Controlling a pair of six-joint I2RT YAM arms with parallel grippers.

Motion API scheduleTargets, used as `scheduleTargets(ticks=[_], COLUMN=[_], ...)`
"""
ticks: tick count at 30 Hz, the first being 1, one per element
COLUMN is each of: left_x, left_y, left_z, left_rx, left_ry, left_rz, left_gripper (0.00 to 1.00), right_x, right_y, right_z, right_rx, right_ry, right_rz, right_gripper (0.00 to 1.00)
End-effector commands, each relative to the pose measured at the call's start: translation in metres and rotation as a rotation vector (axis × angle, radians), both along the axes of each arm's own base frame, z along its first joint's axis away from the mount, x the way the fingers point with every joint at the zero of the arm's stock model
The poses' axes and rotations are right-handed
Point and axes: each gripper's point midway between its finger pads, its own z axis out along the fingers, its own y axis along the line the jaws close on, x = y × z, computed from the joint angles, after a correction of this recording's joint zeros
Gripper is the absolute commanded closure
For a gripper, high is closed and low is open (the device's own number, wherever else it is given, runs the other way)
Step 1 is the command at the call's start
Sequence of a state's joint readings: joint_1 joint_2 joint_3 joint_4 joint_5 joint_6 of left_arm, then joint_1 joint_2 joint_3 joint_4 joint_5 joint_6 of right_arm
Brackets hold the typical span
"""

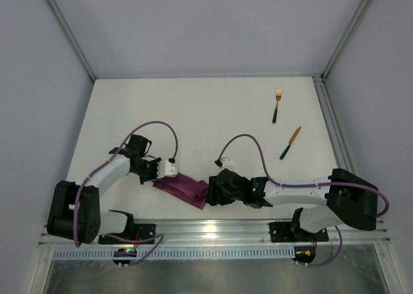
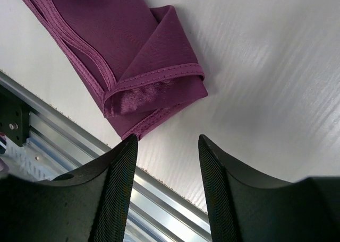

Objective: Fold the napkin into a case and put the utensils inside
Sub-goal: Rotate the smaller rectangle-folded napkin at the center of the board.

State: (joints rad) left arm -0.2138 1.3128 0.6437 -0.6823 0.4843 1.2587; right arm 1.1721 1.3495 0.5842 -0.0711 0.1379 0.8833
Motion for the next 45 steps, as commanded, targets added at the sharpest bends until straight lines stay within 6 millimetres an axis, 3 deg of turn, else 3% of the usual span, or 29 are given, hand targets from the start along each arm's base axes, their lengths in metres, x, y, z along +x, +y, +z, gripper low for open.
scheduleTargets(ticks=[1, 6, 10, 15, 21, 28, 33, 45], left_x=[-0.008, -0.011, -0.011, -0.013, -0.022, -0.031, -0.030, -0.032], left_y=[0.002, 0.003, 0.004, 0.003, 0.004, 0.000, -0.007, -0.001], left_z=[0.002, 0.001, 0.001, 0.002, 0.002, 0.007, 0.012, 0.006], left_rx=[0.002, 0.006, 0.005, -0.001, 0.006, 0.028, 0.027, 0.131], left_ry=[0.013, 0.022, 0.018, 0.037, 0.070, 0.106, 0.090, 0.069], left_rz=[0.028, 0.042, 0.048, 0.058, 0.059, 0.055, 0.062, 0.064], left_gripper=[1.00, 1.00, 1.00, 1.00, 1.00, 1.00, 1.00, 1.00], right_x=[-0.001, 0.001, -0.003, 0.007, 0.018, 0.047, 0.080, 0.143], right_y=[0.030, 0.033, 0.033, 0.024, 0.017, 0.009, 0.000, -0.002], right_z=[0.018, 0.018, 0.006, -0.008, -0.015, -0.017, -0.017, -0.022], right_rx=[0.161, 0.171, 0.169, 0.162, 0.163, 0.174, 0.151, 0.124], right_ry=[0.032, 0.033, 0.090, 0.110, 0.099, 0.065, 0.041, 0.029], right_rz=[0.027, 0.038, 0.042, 0.008, 0.006, -0.002, -0.016, 0.009], right_gripper=[0.48, 0.50, 0.53, 0.60, 0.82, 0.88, 0.96, 0.96])
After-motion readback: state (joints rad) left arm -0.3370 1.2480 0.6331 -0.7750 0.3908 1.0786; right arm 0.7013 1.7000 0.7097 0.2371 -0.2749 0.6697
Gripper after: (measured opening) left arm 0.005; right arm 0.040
